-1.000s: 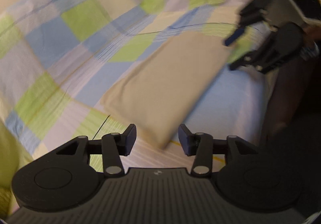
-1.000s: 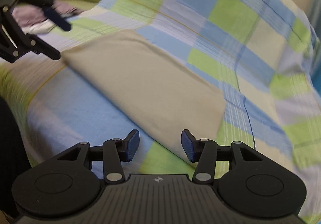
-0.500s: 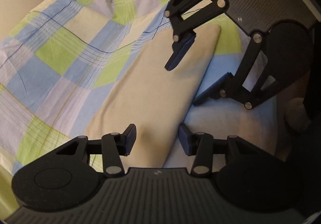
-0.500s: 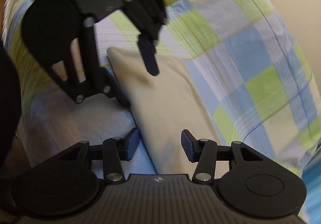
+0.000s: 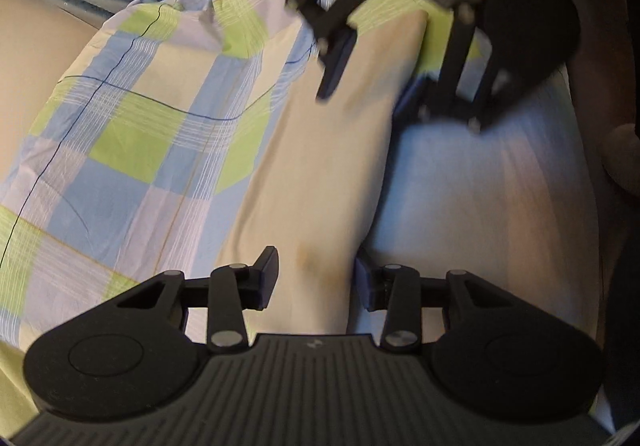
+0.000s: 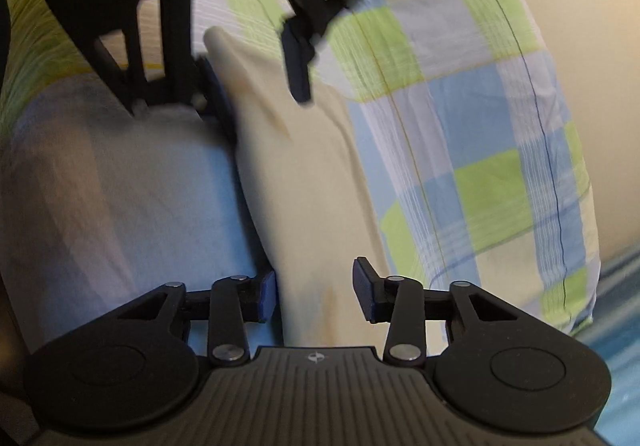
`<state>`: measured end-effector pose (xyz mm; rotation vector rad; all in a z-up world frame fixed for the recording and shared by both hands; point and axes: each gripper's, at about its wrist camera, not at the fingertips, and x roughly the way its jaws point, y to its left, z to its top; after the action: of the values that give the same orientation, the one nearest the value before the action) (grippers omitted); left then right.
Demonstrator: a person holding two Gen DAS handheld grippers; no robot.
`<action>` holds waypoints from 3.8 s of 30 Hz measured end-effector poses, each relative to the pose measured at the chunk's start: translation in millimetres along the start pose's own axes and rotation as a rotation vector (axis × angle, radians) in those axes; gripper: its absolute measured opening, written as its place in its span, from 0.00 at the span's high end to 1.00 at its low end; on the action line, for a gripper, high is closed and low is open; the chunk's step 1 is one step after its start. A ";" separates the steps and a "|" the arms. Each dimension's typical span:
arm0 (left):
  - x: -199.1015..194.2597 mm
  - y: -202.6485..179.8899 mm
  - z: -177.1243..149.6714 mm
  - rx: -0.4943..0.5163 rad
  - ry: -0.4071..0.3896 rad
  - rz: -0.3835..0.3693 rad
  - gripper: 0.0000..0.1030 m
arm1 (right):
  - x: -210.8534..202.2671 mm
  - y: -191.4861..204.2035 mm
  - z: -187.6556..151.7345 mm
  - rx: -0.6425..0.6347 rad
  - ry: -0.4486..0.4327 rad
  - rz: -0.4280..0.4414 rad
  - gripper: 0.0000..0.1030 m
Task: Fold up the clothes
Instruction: 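Grasp the folded tank top edge with the left gripper while the right gripper grasps beside it, then lift and carry the folded tank top with both grippers to the chair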
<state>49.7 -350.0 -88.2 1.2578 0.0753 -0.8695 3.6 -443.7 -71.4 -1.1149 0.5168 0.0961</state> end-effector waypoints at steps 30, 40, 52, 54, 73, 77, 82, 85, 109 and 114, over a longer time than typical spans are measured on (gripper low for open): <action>-37.5 21.8 5.9 0.143 -0.030 0.104 0.93 | -46.7 -43.4 -2.7 0.022 0.116 -0.114 0.97; -63.7 26.5 62.0 0.162 -0.185 0.110 0.93 | -109.0 -68.1 -27.4 0.031 0.226 -0.206 0.97; -104.9 3.2 145.2 0.207 -0.393 0.045 0.93 | -195.3 -82.2 -79.0 0.078 0.424 -0.306 0.97; -111.2 -1.2 157.1 0.222 -0.420 0.041 0.93 | -208.9 -83.8 -85.6 0.090 0.449 -0.324 0.97; -167.4 -48.4 251.3 0.359 -0.704 -0.030 0.93 | -333.9 -70.4 -134.6 0.248 0.660 -0.453 0.97; -183.2 -62.9 272.9 0.394 -0.792 -0.081 0.93 | -367.0 -58.2 -142.4 0.293 0.726 -0.461 0.97; -208.6 -83.1 305.1 0.426 -0.896 -0.150 0.93 | -417.5 -44.4 -146.3 0.378 0.825 -0.492 0.97; -224.3 -94.3 329.7 0.446 -0.955 -0.196 0.93 | -448.5 -38.2 -153.4 0.408 0.881 -0.495 0.97; -182.4 -268.6 509.3 0.651 -1.044 -0.339 0.92 | -518.0 3.0 -362.1 0.548 1.142 -0.525 0.98; -169.9 -276.6 497.9 0.625 -1.037 -0.354 0.87 | -517.4 40.9 -359.5 0.556 1.153 -0.474 0.81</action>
<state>-433.4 -693.9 -49.2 1.2178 -0.8807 -1.8570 -589.6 -646.9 2.9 -0.6215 1.1812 -1.1017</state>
